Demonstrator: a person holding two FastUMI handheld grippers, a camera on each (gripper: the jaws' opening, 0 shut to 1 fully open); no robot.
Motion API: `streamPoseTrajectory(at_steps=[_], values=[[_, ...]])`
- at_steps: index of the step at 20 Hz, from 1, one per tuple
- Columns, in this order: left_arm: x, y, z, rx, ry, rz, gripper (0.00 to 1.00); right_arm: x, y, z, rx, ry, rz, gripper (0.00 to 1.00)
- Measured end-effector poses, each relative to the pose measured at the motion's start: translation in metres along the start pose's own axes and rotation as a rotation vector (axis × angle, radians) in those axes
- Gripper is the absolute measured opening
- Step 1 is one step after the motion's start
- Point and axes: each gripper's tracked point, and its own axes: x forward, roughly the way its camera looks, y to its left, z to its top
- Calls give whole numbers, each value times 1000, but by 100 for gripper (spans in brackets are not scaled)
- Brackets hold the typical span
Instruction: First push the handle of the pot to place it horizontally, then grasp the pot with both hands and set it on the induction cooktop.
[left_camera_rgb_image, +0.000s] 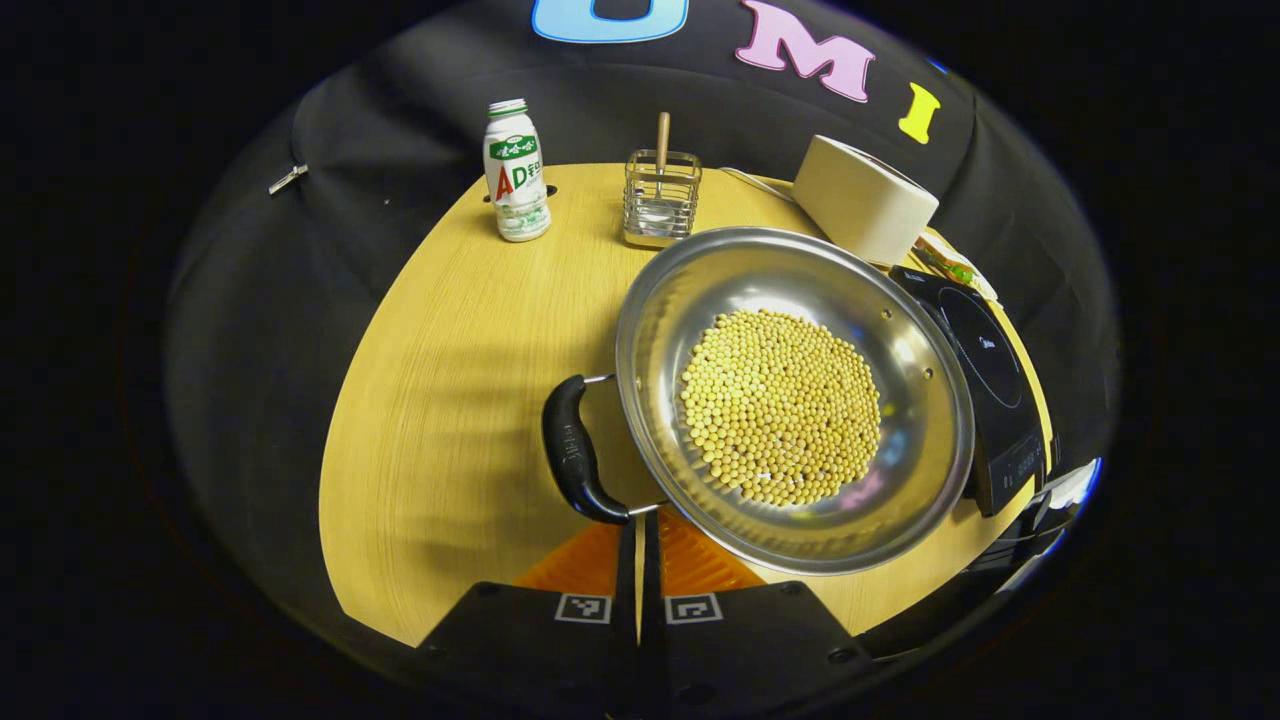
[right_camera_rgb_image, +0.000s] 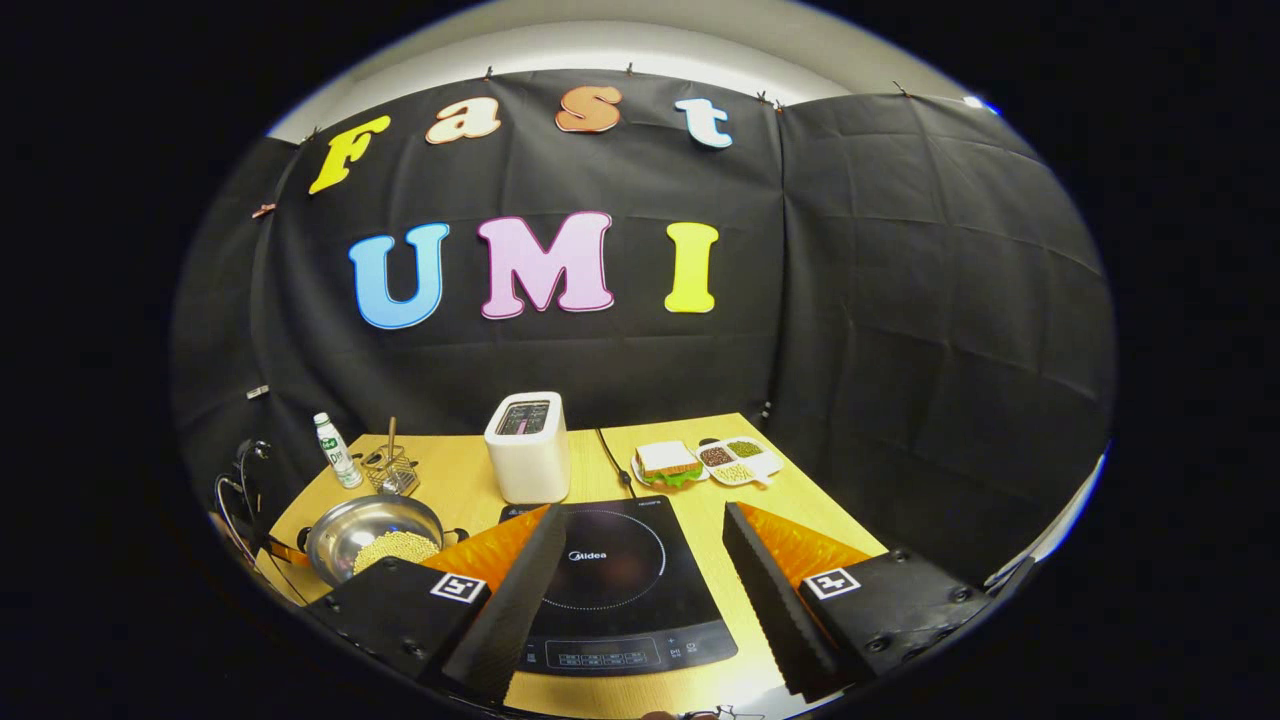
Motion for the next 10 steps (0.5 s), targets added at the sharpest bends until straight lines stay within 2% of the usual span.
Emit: streamPoseTrajectory(at_steps=[10], values=[[16,21,22,-28,-14,26,5,-2,-4,-1,-10,7,-12,99]])
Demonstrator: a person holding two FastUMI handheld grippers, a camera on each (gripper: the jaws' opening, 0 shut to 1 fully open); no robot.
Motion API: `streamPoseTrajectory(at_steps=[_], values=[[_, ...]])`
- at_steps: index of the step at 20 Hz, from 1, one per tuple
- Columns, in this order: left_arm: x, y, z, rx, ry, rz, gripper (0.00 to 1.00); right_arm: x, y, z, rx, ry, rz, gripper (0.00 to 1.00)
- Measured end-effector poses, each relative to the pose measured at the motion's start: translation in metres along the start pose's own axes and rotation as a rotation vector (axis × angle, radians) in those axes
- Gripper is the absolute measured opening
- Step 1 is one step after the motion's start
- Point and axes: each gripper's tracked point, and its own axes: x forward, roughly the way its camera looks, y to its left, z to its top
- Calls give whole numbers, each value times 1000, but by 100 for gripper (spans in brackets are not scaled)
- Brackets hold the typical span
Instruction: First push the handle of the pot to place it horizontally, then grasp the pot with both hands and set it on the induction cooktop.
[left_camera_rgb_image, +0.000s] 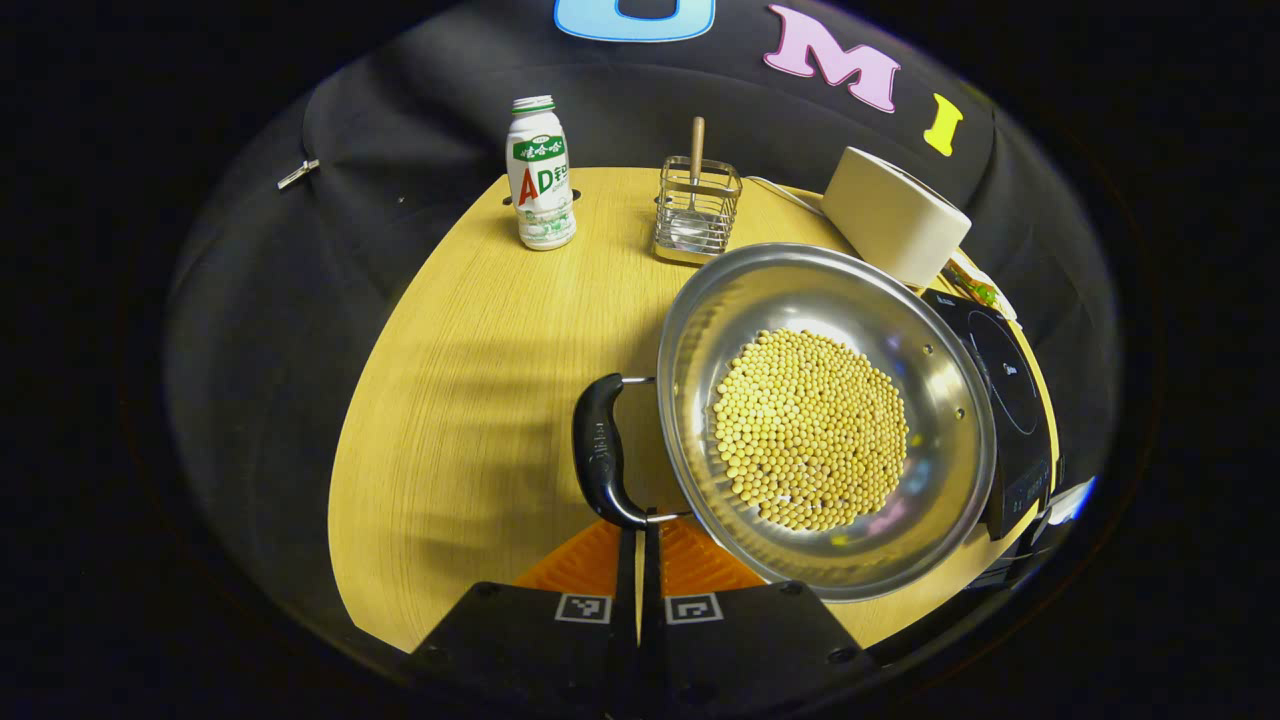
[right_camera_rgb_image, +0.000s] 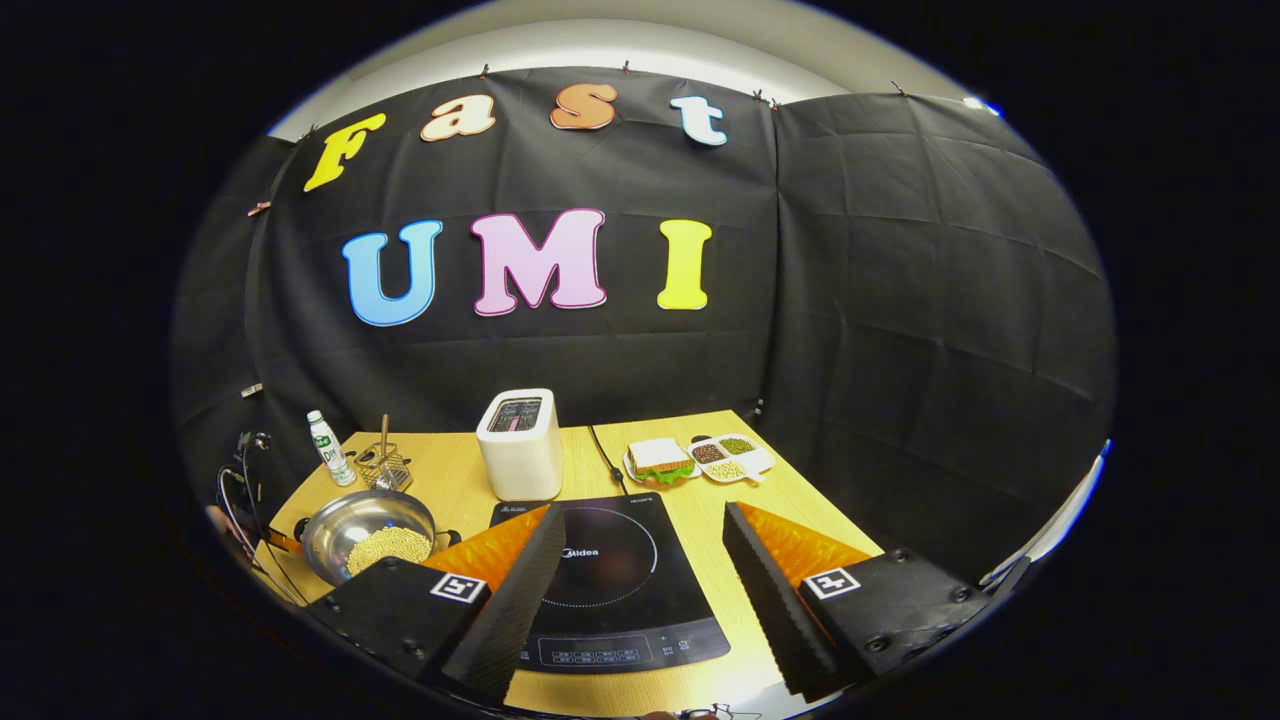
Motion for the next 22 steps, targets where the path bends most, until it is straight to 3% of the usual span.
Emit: streamPoseTrajectory(at_steps=[8,13,18,21,22], values=[[2,12,5,-45,-5,34,5,2,15,-7,-32,26,38,99],[-29,37,7,-95,-81,123,7,20,51,-14,-5,74,111,99],[-65,55,29,-188,-208,182,41,40,98,-14,-12,100,208,99],[-83,58,48,-185,-301,179,99,54,127,-28,-12,152,260,98],[-86,56,52,-187,-316,180,96,60,137,-35,-10,177,276,98]])
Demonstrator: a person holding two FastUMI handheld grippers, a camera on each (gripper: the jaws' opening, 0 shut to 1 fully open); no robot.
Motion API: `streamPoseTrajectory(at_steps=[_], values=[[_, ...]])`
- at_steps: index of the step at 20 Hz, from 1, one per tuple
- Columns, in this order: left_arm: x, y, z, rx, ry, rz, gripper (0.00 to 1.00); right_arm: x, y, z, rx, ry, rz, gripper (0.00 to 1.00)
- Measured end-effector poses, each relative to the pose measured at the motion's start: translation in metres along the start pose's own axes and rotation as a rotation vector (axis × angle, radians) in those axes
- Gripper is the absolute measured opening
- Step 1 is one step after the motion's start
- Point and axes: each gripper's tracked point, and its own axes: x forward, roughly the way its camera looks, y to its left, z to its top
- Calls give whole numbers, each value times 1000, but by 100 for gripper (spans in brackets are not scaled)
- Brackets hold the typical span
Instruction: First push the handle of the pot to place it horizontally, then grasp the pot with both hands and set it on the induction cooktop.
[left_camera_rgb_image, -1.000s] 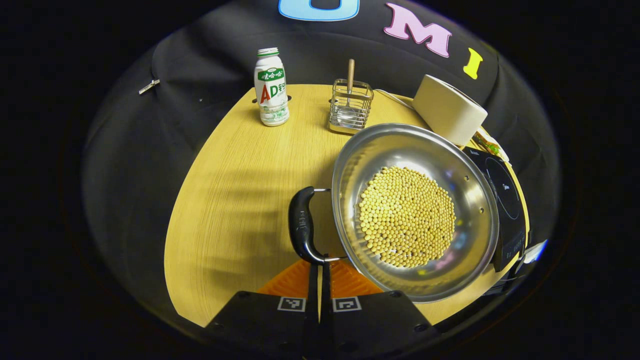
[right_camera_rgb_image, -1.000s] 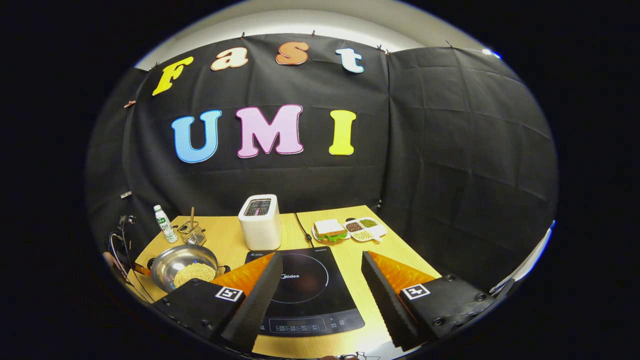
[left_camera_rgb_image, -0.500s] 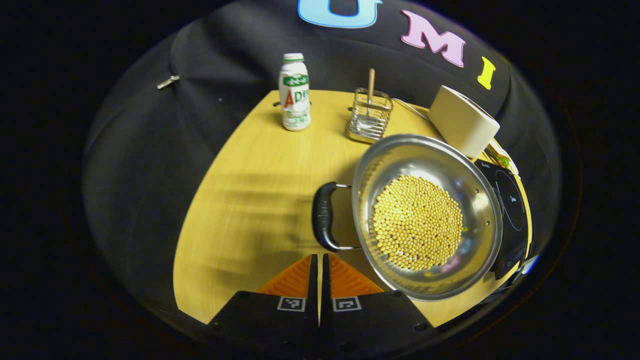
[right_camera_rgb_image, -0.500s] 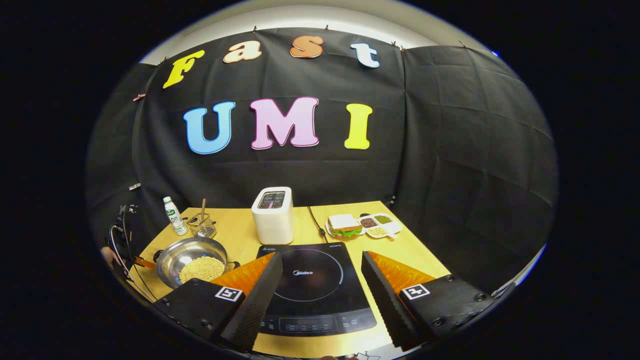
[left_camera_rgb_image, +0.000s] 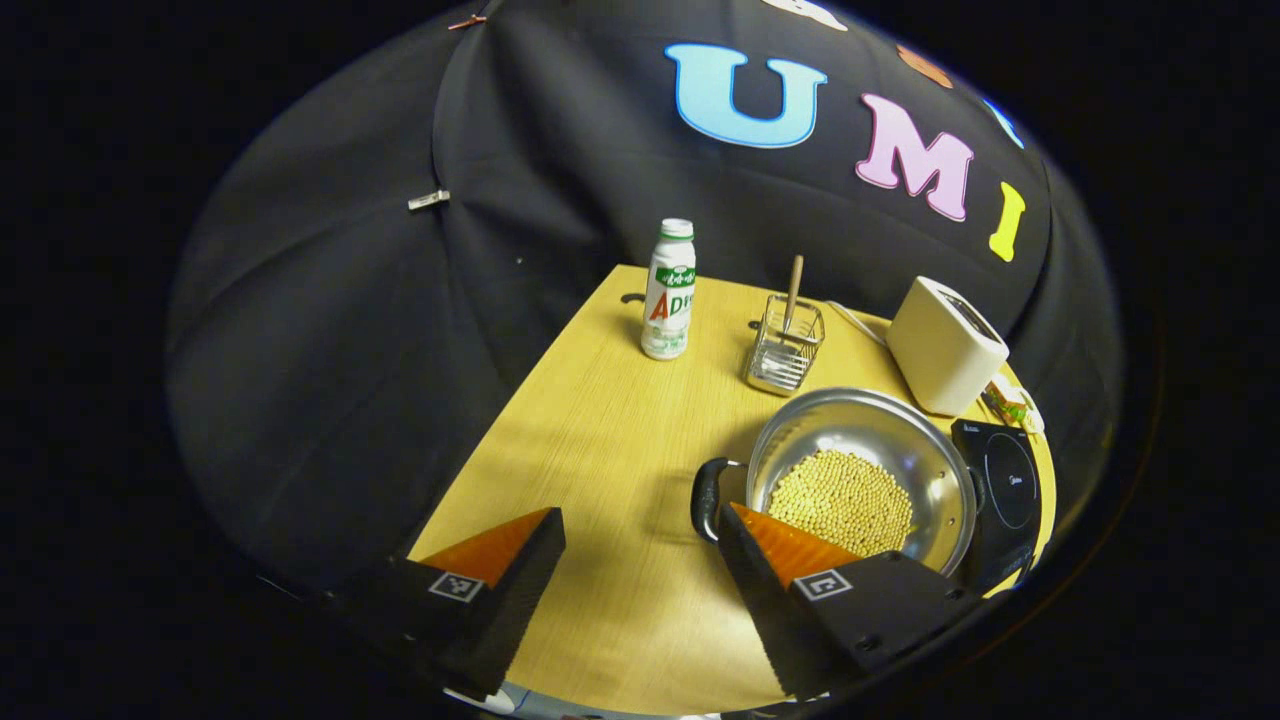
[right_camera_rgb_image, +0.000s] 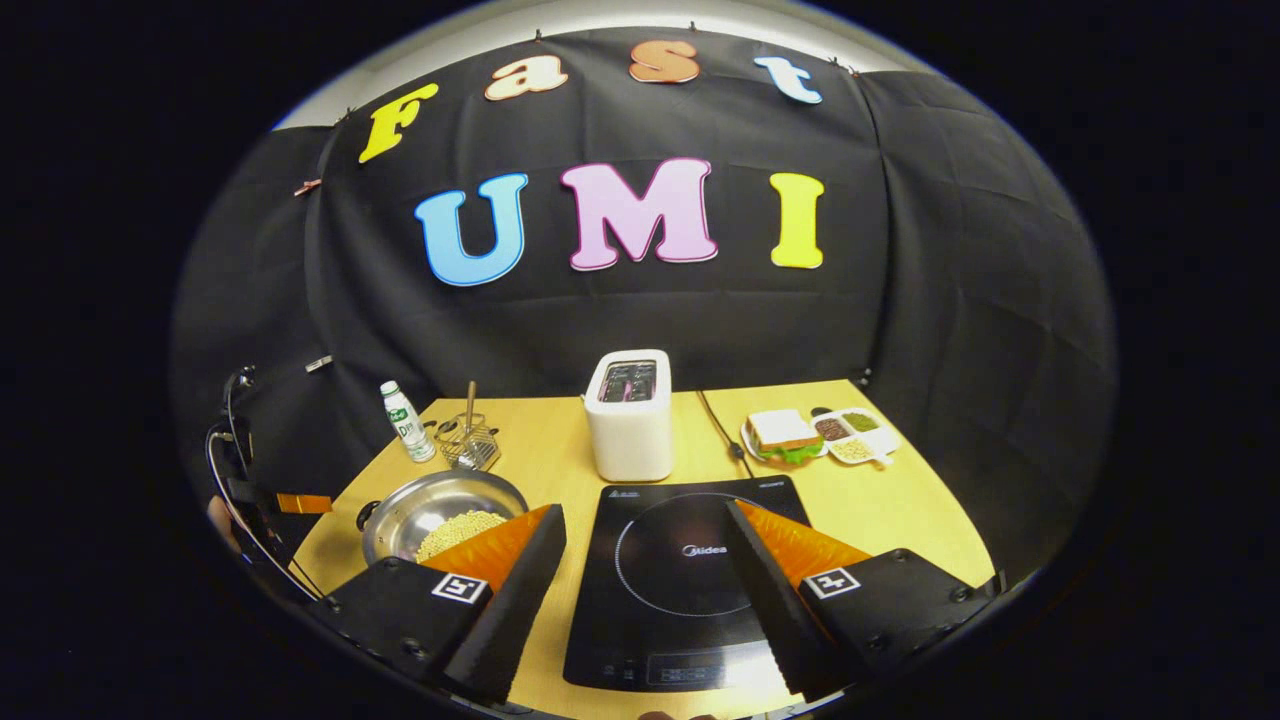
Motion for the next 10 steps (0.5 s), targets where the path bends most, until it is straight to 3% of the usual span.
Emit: streamPoseTrajectory(at_steps=[10], values=[[20,-43,24,-38,-68,-151,95,94,81,-68,23,252,160,99]])
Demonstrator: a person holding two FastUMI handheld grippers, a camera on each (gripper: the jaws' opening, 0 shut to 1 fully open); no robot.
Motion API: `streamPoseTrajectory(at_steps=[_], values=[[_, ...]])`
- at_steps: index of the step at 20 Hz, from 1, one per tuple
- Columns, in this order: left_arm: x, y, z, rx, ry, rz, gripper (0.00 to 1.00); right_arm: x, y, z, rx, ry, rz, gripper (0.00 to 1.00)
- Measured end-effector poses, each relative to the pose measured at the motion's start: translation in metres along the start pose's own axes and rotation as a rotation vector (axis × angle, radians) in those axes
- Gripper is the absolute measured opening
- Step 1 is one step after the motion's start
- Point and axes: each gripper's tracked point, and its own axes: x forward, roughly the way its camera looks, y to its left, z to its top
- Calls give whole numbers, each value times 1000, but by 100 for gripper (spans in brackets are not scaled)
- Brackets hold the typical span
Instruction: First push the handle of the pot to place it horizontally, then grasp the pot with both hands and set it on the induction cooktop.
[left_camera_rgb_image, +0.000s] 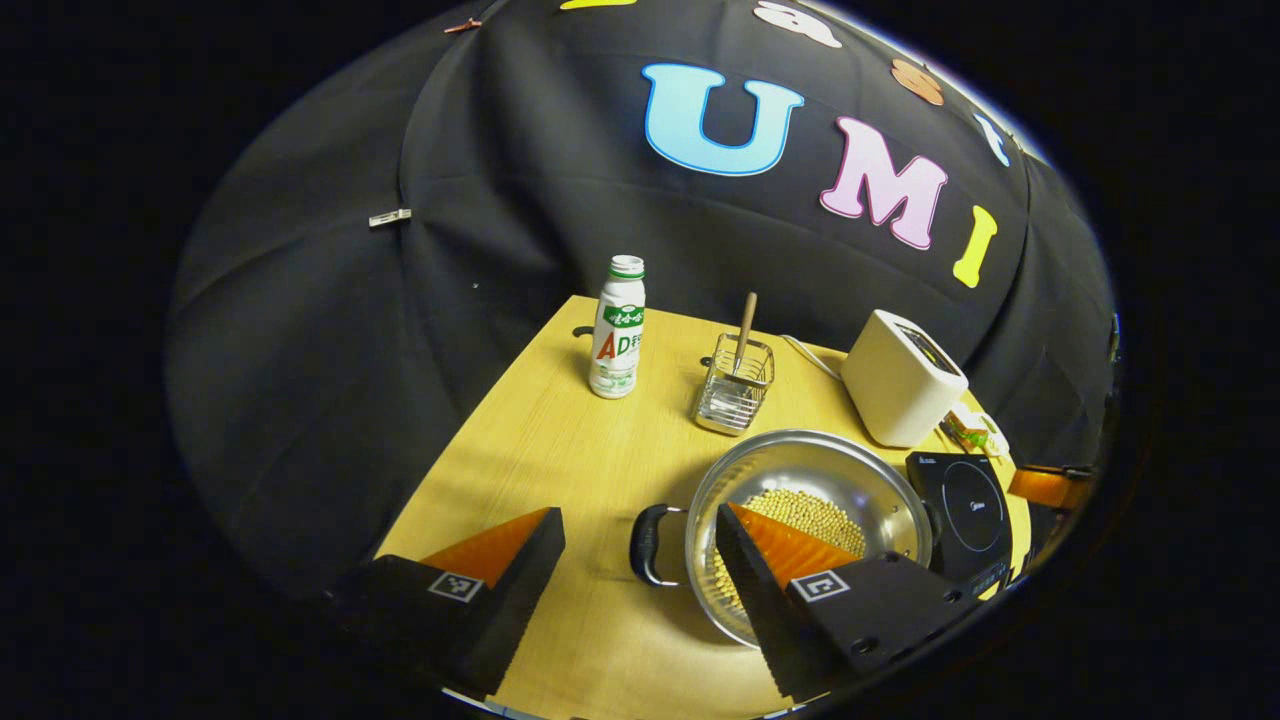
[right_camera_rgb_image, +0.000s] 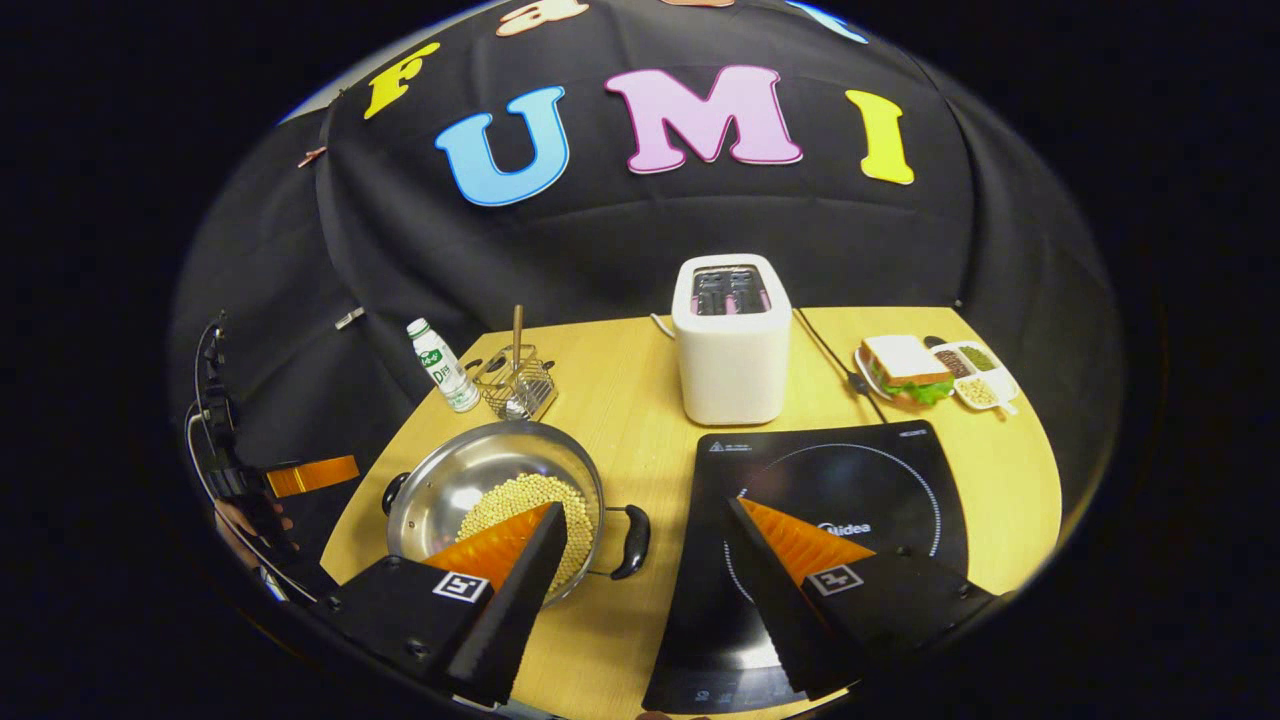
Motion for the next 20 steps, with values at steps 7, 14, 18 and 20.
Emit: streamPoseTrajectory(at_steps=[7,14,18,20], values=[[37,-14,-12,-26,23,-71,96,53,16,-30,37,93,45,99],[75,-18,-45,-31,76,-68,96,89,12,-57,107,154,23,99],[87,-21,-56,-30,101,-80,95,98,17,-62,115,158,36,97],[93,-21,-59,-29,110,-83,96,101,22,-67,116,166,43,98]])
